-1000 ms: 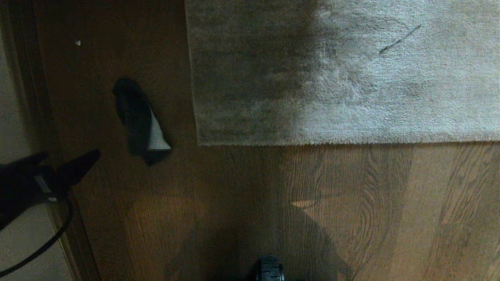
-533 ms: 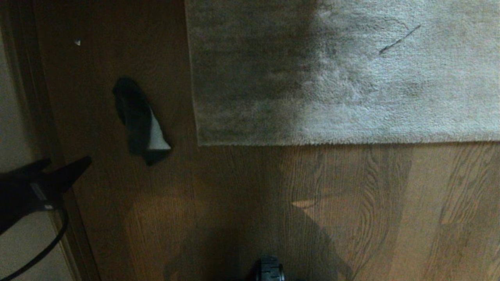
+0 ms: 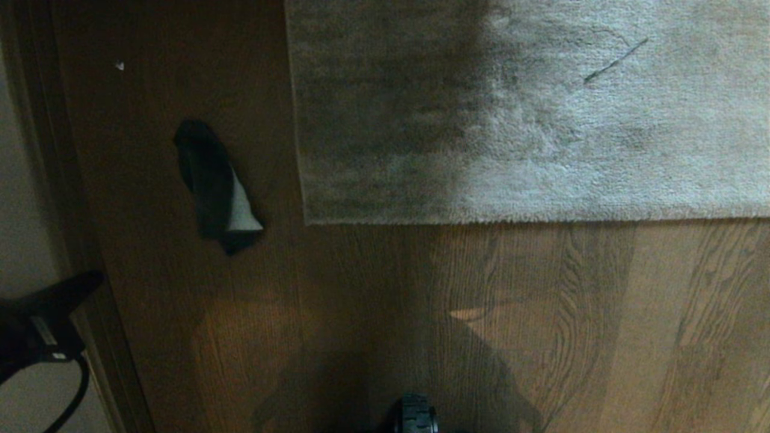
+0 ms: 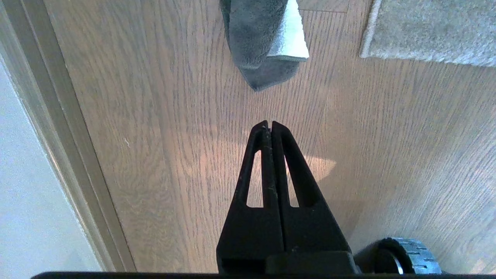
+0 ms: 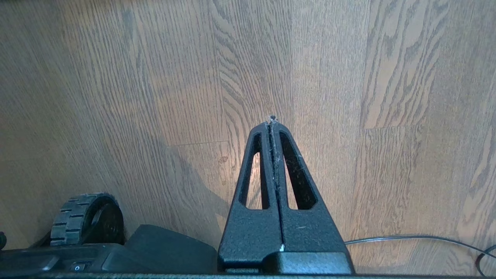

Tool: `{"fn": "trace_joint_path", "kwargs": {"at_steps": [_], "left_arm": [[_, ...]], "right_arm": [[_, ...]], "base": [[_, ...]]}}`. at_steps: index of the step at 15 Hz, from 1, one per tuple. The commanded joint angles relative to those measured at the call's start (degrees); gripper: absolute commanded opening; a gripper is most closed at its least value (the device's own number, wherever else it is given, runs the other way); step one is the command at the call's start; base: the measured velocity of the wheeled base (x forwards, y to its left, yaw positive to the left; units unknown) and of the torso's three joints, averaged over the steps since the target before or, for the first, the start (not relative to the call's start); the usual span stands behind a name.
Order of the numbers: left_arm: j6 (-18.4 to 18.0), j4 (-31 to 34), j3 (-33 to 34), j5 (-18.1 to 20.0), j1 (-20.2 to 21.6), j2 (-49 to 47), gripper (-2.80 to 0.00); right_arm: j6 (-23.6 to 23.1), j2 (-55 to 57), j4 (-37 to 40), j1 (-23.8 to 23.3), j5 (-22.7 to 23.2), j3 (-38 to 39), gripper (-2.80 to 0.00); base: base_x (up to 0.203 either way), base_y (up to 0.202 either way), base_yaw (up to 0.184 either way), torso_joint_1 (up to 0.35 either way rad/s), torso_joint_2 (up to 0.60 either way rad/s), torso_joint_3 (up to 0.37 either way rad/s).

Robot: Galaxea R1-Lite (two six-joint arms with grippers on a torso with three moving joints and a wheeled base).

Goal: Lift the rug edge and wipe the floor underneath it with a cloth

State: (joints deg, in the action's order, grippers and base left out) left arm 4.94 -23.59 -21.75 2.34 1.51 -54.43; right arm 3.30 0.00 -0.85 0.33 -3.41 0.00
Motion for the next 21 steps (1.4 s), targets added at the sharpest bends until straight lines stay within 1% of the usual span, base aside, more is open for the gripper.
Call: {"fn": "trace_joint_path", "kwargs": {"at_steps": [1, 9, 13, 15, 17, 21], "left_arm": [[0.0, -0.1, 0.6, 0.0, -0.1, 0.4, -2.8], [-0.4, -0.2, 7.2, 0.8, -1.0, 3.0, -2.8], [-0.2, -0.1, 12.5, 0.9, -0.9, 8.7, -2.8], [-0.2, -0.1, 14.8, 2.0, -1.0, 11.0, -2.8], [-0.2, 0.0, 16.3, 3.7, -1.0, 14.1, -2.8], [-0.5, 0.4, 18.1, 3.9, -1.8, 18.8, -2.8]], "right_arm": [[0.0, 0.1, 0.0, 0.0, 0.0, 0.0, -2.8], [0.0, 0.0, 0.0, 0.0, 0.0, 0.0, -2.8], [0.0, 0.0, 0.0, 0.0, 0.0, 0.0, -2.8], [0.0, 0.0, 0.0, 0.0, 0.0, 0.0, -2.8], [0.0, 0.0, 0.0, 0.0, 0.0, 0.0, -2.8], [0.0, 0.1, 0.0, 0.0, 0.0, 0.0, -2.8]], "base": [[0.0, 0.0, 0.0, 0.0, 0.0, 0.0], [0.0, 0.0, 0.0, 0.0, 0.0, 0.0], [0.0, 0.0, 0.0, 0.0, 0.0, 0.0], [0.0, 0.0, 0.0, 0.0, 0.0, 0.0], [0.0, 0.0, 0.0, 0.0, 0.0, 0.0], [0.0, 0.0, 0.0, 0.0, 0.0, 0.0]]}}
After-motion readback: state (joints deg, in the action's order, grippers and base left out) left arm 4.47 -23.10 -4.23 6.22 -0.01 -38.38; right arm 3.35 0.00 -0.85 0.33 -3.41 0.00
